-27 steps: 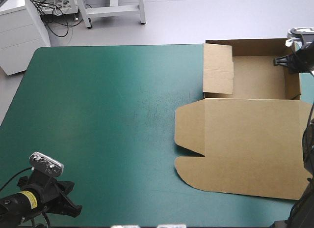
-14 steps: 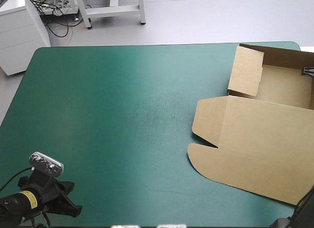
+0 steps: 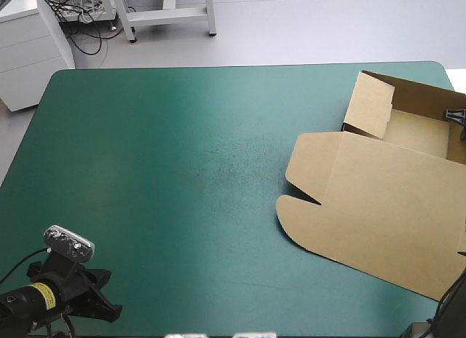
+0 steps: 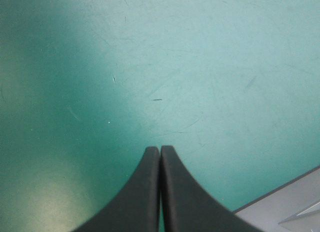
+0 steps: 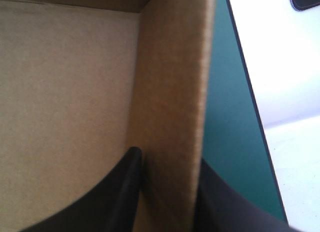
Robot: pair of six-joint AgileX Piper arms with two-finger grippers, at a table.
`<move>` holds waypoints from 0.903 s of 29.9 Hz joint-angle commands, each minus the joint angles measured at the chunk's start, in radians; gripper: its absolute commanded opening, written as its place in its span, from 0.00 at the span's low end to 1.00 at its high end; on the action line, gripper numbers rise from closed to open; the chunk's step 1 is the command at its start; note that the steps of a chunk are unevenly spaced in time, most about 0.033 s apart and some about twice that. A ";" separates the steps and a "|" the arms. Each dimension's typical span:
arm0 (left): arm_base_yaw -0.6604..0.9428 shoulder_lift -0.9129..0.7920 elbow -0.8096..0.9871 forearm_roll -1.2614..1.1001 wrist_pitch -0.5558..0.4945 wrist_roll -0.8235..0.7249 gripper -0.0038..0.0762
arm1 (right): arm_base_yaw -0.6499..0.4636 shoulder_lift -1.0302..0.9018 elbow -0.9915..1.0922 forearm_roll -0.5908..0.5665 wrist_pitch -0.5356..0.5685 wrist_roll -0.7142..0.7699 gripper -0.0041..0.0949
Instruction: Fold the box
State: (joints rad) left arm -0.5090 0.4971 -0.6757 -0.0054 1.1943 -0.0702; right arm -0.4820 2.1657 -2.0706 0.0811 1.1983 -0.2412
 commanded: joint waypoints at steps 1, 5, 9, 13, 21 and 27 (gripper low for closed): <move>-0.003 0.006 -0.024 -0.007 -0.048 -0.005 0.01 | -0.005 -0.066 -0.027 -0.001 -0.019 -0.002 0.57; -0.003 0.006 -0.024 -0.009 -0.048 -0.005 0.01 | -0.005 -0.084 -0.029 -0.006 -0.021 0.024 0.82; -0.003 0.006 -0.024 -0.009 -0.051 -0.005 0.01 | -0.005 -0.123 -0.029 -0.020 -0.025 0.024 0.89; -0.003 0.006 -0.024 -0.009 -0.051 -0.005 0.01 | -0.005 -0.181 -0.031 -0.027 -0.027 0.024 0.89; -0.003 0.006 -0.024 -0.003 -0.051 -0.005 0.01 | -0.005 -0.346 -0.031 0.108 0.008 -0.018 0.83; -0.003 0.006 -0.024 -0.003 -0.049 -0.005 0.01 | -0.003 -0.450 -0.028 0.249 0.049 -0.018 0.53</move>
State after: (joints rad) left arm -0.5090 0.4971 -0.6757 0.0000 1.1910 -0.0702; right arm -0.4820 1.8061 -2.0706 0.2545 1.2455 -0.2486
